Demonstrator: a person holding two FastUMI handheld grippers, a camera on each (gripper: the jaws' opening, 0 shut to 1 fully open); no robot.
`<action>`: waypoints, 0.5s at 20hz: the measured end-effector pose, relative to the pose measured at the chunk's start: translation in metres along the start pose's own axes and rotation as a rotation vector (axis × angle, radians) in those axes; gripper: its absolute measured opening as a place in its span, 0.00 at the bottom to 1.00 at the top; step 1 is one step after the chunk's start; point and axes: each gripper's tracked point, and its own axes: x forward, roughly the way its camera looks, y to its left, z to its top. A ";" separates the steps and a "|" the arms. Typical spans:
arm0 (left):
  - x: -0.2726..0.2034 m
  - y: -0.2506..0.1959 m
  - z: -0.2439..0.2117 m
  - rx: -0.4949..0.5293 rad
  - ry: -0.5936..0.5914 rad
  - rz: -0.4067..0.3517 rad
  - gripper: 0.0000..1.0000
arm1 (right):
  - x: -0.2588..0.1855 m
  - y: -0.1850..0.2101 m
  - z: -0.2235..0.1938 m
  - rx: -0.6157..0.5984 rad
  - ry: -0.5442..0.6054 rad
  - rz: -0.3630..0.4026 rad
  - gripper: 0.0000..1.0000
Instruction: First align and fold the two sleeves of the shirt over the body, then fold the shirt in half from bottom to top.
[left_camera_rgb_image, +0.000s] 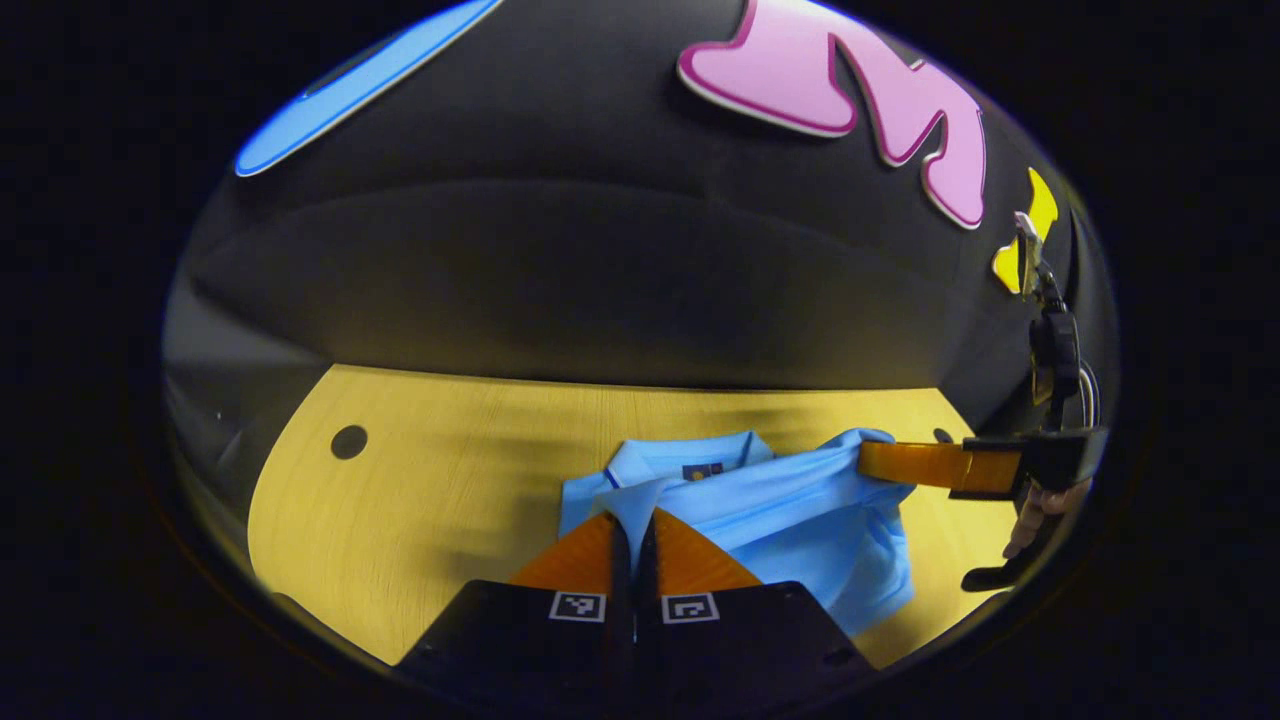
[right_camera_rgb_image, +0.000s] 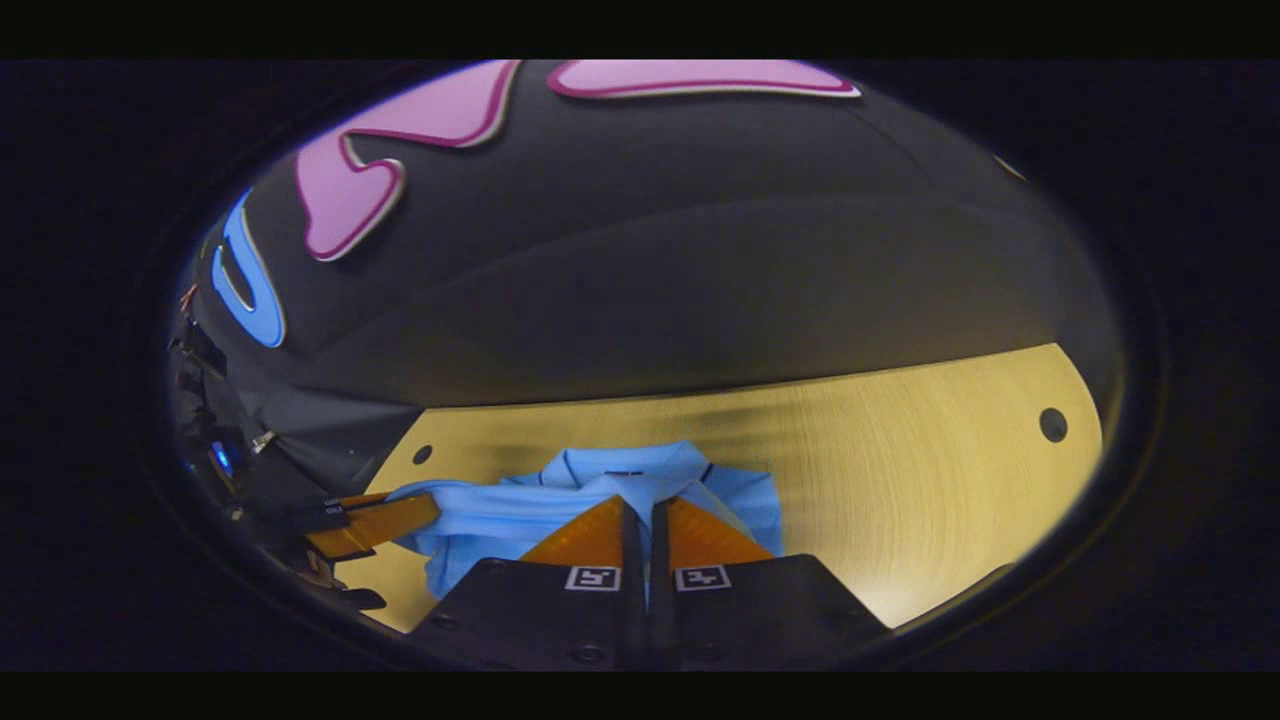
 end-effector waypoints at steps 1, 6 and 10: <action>0.014 0.001 -0.001 0.009 -0.001 -0.007 0.06 | 0.014 -0.005 0.005 0.014 -0.012 -0.005 0.00; 0.073 0.017 0.008 -0.073 -0.037 0.006 0.09 | 0.065 -0.051 -0.013 0.087 0.037 -0.119 0.07; 0.081 0.050 0.003 -0.018 -0.040 0.128 0.42 | 0.065 -0.069 -0.010 0.062 0.025 -0.166 0.14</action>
